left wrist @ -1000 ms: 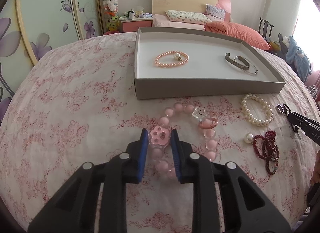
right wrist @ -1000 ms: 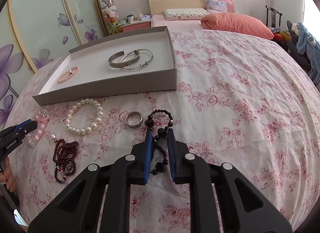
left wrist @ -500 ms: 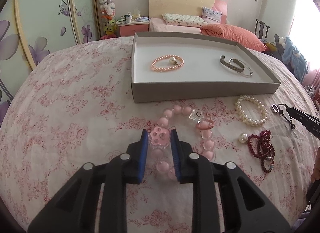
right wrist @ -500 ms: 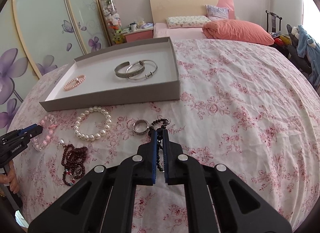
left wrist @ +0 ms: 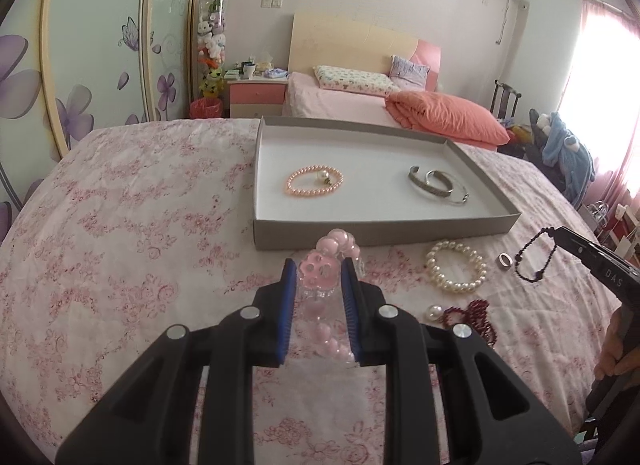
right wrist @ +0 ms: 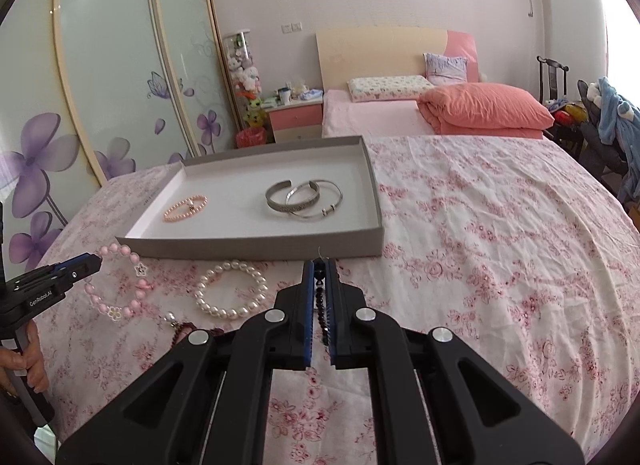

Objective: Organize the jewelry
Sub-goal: 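Carry the pink flower bracelet and black bead bracelet over the gray tray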

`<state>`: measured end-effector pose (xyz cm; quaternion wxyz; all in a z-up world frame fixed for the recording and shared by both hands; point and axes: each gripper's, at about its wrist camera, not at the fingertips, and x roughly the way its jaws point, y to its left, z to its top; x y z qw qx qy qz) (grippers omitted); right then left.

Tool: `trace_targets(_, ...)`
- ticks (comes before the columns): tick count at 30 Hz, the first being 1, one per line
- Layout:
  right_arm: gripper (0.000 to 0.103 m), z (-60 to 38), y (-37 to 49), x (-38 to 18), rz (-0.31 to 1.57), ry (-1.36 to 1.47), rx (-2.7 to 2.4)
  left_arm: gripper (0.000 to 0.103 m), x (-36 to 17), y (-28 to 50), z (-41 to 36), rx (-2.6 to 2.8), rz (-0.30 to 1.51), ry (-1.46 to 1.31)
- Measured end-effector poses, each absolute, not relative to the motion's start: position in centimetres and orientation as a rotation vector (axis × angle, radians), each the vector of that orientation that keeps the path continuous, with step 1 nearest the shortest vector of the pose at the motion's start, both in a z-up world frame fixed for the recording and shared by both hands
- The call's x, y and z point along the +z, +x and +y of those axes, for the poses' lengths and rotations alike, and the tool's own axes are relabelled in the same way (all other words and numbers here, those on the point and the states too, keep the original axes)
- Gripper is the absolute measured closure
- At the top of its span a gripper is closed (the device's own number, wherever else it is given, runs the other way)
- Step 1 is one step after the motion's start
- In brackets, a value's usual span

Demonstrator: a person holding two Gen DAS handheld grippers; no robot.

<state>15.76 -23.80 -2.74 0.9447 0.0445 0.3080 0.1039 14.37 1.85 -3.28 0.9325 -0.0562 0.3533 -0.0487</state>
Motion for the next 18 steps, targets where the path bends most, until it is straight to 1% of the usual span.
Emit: trace_targets(18,0.097,-21.4,14.2,0.7,0.487,0.083,0.294,0.08,-0.3,13.4,0.7,-0.149,0.632,-0.157)
